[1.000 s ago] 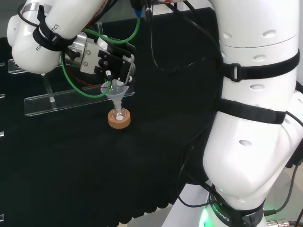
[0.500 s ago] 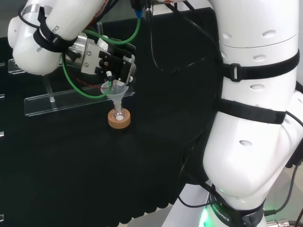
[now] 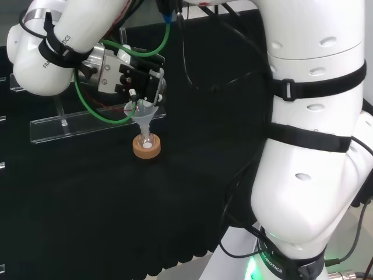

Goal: Pour all the NaCl from the weighing funnel into the round-bottom flask.

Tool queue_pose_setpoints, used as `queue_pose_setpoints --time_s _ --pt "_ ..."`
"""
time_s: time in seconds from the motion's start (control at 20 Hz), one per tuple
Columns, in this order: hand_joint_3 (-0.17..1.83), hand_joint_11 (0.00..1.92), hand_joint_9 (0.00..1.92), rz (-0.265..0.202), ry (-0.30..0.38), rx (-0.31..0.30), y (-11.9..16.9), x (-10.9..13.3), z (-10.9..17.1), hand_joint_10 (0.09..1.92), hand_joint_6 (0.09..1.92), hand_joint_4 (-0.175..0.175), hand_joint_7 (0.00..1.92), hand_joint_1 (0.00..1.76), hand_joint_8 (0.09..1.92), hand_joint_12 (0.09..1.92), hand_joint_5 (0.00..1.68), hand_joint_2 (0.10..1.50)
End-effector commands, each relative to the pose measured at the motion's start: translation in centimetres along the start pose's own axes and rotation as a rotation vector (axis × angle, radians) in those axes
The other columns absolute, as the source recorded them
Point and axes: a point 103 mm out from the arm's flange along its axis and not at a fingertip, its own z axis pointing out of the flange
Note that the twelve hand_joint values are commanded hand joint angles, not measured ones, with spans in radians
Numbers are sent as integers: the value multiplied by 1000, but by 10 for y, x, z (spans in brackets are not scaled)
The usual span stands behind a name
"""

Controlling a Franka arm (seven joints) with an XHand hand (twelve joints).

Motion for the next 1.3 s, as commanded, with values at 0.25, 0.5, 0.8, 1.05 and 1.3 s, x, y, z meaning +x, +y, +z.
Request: queue_pose_setpoints --time_s 0.25,0.5,0.8,1.05,1.3 --pt "499 1030 1075 0 -14 -7 0 2 -4 192 531 175 604 1125 671 892 1316 726" --pt "500 1029 1074 3 -4 -6 0 -1 -2 191 531 175 603 1125 670 892 1316 725" --pt "501 1029 1073 3 18 -11 -1 -5 0 189 531 175 603 1125 670 891 1316 724" --pt "503 1029 1073 0 85 -14 -2 -11 4 189 531 175 603 1125 670 891 1317 724" --pt "504 1028 1073 -7 174 -13 -4 -17 8 188 531 175 603 1125 670 890 1317 723"
